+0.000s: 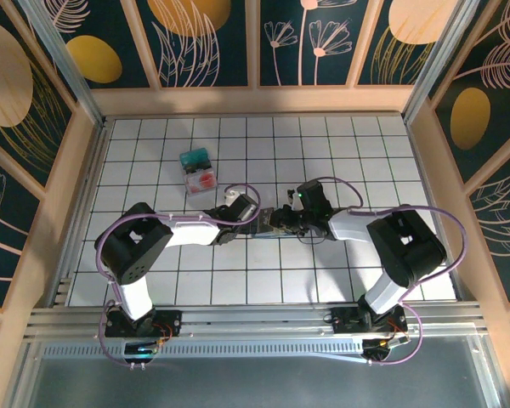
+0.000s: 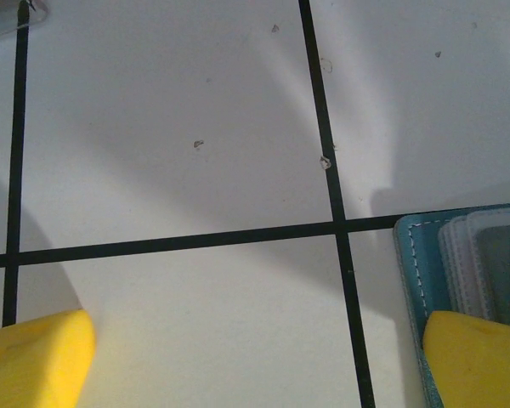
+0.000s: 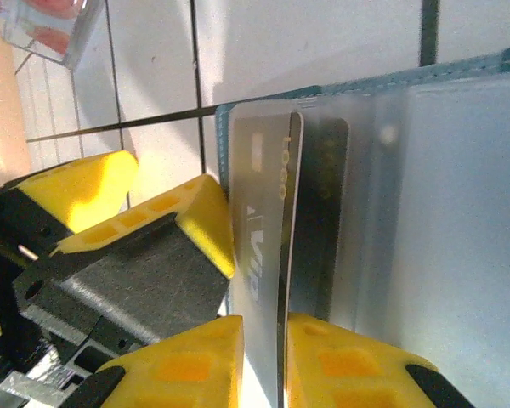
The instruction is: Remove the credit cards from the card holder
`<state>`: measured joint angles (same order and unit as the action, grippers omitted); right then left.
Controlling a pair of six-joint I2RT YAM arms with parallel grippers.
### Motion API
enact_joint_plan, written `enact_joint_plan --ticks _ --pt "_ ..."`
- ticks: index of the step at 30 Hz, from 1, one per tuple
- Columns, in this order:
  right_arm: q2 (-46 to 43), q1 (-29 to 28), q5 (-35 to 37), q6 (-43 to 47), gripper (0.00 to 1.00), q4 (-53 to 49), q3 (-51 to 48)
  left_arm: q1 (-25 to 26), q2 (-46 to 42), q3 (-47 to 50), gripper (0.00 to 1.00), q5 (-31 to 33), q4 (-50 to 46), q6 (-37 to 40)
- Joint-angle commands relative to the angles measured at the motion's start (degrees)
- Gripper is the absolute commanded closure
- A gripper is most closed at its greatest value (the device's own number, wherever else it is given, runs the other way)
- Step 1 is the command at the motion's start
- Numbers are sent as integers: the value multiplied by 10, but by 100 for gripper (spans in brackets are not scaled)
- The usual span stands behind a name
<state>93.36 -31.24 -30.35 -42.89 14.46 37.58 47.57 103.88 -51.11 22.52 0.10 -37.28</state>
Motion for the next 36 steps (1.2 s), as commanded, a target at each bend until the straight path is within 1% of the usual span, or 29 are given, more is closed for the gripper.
enact_joint_plan --ticks 1,15,21,23,26,36 --pt "-4 17 -39 -10 80 54 -7 -1 15 -3 1 -5 -46 -5" --pt "34 45 -102 -33 79 132 -25 -1 22 -14 1 13 -64 -5" --pt "29 55 -117 -48 80 164 -46 0 28 -17 1 23 -72 -5" --pt "26 58 -123 -53 82 174 -52 0 31 -17 1 24 -74 -5" --pt "23 59 -127 -56 84 185 -56 -1 35 -15 1 24 -74 -6" --pt "13 68 -125 -60 83 185 -67 -1 43 -17 1 25 -77 -6"
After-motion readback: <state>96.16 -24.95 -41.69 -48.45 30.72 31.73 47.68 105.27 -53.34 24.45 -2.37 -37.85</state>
